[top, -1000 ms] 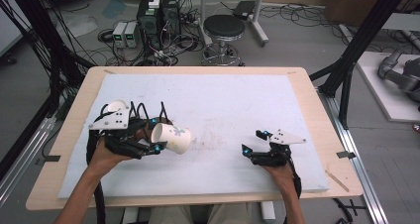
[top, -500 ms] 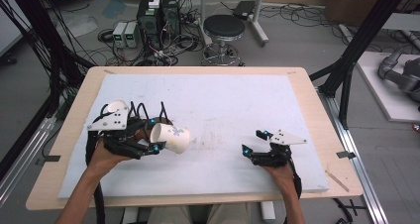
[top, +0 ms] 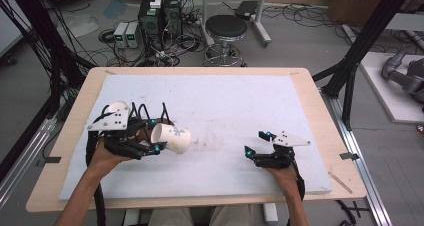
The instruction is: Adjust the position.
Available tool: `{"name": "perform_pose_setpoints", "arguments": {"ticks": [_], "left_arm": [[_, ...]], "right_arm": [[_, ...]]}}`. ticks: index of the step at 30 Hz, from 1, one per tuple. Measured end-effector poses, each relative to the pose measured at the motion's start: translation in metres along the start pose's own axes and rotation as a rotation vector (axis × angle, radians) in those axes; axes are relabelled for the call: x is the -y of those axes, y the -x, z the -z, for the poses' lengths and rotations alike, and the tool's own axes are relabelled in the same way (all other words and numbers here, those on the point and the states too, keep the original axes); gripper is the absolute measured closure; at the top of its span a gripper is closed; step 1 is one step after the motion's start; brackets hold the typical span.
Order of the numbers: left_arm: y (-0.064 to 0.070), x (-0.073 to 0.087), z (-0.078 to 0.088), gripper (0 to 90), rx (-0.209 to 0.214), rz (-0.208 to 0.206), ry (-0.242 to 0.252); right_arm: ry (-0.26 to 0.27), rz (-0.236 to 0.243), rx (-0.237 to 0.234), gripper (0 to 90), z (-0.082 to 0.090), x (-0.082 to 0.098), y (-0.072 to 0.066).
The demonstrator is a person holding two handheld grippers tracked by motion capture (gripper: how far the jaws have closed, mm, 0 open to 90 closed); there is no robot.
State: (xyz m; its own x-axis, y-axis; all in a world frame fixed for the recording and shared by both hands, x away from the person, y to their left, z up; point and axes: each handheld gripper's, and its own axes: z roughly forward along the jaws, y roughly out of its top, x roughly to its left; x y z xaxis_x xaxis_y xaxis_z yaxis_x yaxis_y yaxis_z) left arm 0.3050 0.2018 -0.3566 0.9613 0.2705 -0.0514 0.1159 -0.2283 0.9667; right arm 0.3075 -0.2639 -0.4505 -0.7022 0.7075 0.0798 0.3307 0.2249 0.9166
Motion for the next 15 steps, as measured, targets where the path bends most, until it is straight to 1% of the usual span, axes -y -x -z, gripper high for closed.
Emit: {"name": "perform_pose_setpoints", "arguments": {"ticks": [2,5,7,8,9,12,15], "left_arm": [[0.0,0.0,0.0,35.1,0.001,-0.001,0.002],[0.0,0.0,-0.001,35.1,0.006,0.001,0.005],[0.0,0.0,-0.002,35.1,0.007,-0.001,0.006],[0.001,0.0,-0.002,35.1,0.009,0.0,0.007],[0.001,0.0,-0.003,35.1,0.014,0.0,0.009],[0.001,0.0,-0.004,35.1,0.018,-0.002,0.008],[0.001,0.0,-0.006,35.1,0.02,-0.001,0.009]], "right_arm": [[0.008,0.003,-0.002,17.9,0.0,0.0,0.0],[0.001,0.011,-0.015,18.0,0.002,-0.001,-0.001],[0.008,0.013,-0.026,18.0,0.004,-0.003,-0.001],[0.02,0.021,-0.028,18.0,0.005,-0.005,-0.001],[0.024,0.013,-0.033,18.0,0.007,-0.007,-0.002],[0.046,0.03,-0.052,18.0,0.011,-0.015,-0.002],[0.061,0.041,-0.082,18.0,0.013,-0.024,-0.004]]}}
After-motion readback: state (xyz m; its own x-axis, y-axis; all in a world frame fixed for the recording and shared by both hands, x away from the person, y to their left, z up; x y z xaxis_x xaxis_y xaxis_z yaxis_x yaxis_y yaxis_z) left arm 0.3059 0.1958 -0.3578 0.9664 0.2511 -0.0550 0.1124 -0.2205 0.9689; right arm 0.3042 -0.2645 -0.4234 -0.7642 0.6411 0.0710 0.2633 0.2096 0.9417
